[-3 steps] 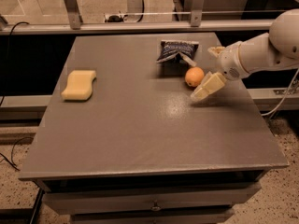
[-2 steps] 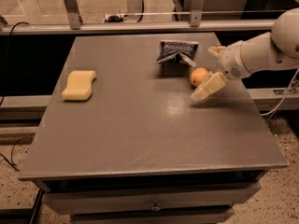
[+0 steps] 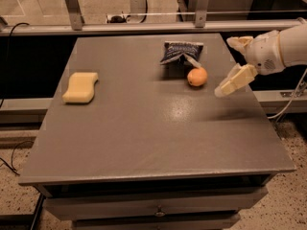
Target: Move orange near blue chip bag
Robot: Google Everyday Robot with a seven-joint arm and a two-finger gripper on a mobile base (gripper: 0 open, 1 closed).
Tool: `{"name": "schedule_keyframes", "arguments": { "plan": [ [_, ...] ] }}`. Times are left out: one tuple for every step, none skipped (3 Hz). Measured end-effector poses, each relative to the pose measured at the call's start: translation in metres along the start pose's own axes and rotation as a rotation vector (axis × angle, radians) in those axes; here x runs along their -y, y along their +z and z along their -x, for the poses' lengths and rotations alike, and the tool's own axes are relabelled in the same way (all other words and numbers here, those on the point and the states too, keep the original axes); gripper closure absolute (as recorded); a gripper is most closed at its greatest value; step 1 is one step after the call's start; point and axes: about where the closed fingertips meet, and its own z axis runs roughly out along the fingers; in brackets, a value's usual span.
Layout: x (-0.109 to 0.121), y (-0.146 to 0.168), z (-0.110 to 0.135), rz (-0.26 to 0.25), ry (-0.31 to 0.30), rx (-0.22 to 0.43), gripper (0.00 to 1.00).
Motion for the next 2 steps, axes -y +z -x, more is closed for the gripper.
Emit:
{"name": "schedule_keyframes", "arguments": {
  "plan": [
    [-0.0056, -0.0396, 0.0109, 0.047, -0.013, 0.085, 0.00],
    [-0.0108, -0.0466, 0.0191, 0.076, -0.026, 0.104, 0.00]
  ]
}}
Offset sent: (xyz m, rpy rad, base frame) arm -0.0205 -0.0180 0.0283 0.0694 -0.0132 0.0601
